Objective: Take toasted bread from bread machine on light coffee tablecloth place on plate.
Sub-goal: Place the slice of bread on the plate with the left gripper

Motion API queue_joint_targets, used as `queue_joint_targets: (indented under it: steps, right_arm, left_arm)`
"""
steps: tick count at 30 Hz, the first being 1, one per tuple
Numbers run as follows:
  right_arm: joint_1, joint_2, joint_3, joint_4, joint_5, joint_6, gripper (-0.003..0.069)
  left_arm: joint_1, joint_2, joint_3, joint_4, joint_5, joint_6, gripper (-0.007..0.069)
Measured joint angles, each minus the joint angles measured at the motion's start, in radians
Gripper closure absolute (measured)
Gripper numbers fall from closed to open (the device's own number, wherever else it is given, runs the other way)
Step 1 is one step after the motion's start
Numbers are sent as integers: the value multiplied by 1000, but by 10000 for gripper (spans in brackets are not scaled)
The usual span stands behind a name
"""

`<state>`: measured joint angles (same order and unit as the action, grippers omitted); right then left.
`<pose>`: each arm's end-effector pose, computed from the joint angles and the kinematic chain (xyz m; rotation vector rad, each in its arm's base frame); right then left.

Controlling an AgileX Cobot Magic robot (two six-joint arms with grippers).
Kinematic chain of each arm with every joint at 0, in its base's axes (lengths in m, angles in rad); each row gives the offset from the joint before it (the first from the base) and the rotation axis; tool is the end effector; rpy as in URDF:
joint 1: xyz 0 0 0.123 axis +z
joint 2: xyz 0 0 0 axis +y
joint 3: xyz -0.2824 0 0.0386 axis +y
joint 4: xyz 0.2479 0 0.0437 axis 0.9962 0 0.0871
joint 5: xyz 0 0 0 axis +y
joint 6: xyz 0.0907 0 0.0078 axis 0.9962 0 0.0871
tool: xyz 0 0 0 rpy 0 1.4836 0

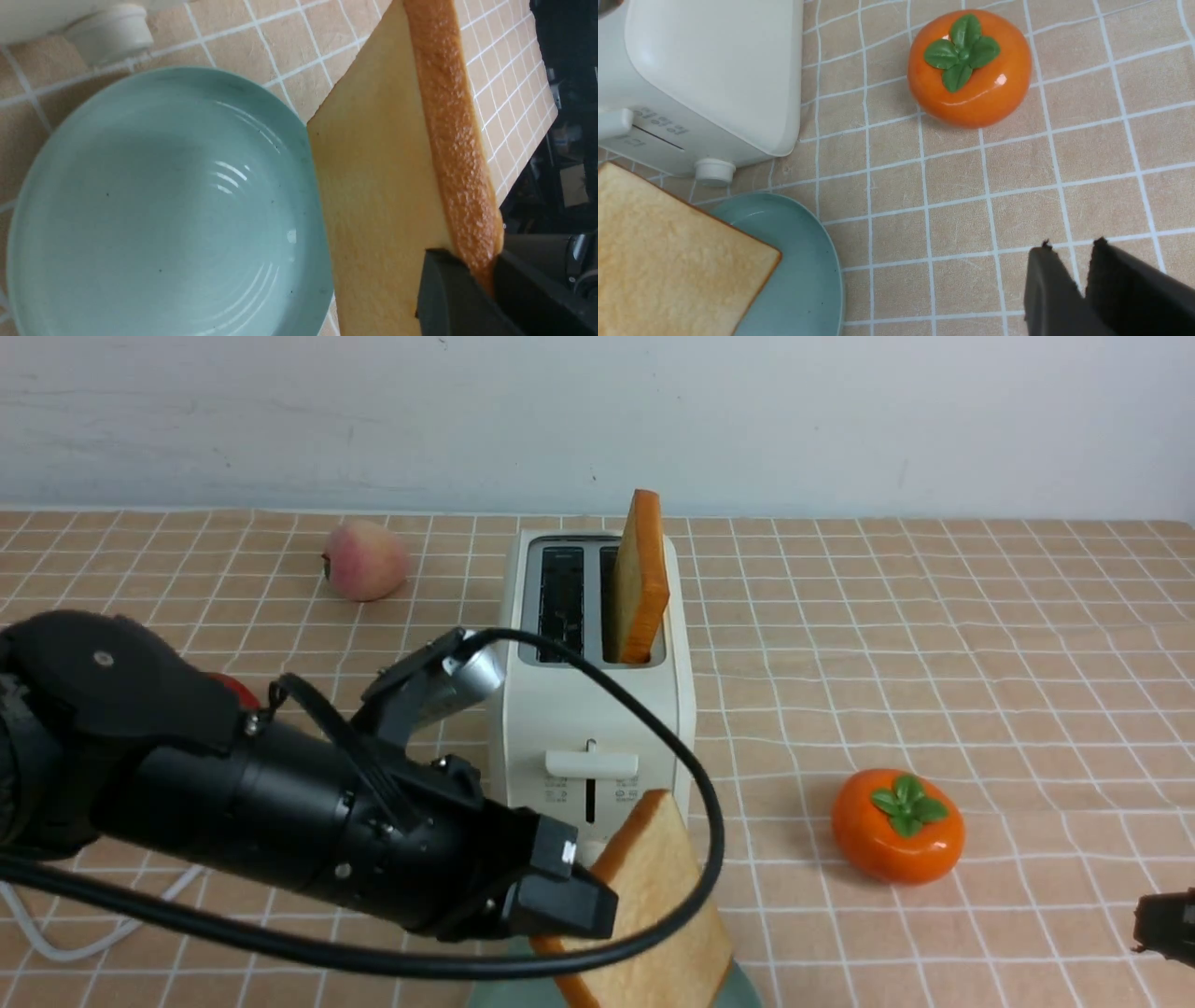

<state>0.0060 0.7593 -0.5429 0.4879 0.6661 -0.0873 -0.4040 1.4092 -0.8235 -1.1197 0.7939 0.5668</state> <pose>0.1376 0.0272 0.2763 0.1980 2.3110 0.4988 0.2214 -0.1583 0.2520 0.3211 2.5535 -1.1931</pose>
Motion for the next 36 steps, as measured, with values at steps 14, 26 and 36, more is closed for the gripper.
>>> queue_joint_targets:
  steps: [14, 26, 36]
  right_arm:
    - [0, 0, 1, 4, -25, 0, 513]
    - [0, 17, -60, 6, 64, -62, 510]
    - [0, 161, -353, 56, 231, -105, 502]
  left_arm:
    - [0, 186, 6, -27, -37, 104, 520]
    - [0, 197, 2, 343, -68, -2, 291]
    - [0, 99, -29, 1073, 36, -733, 443]
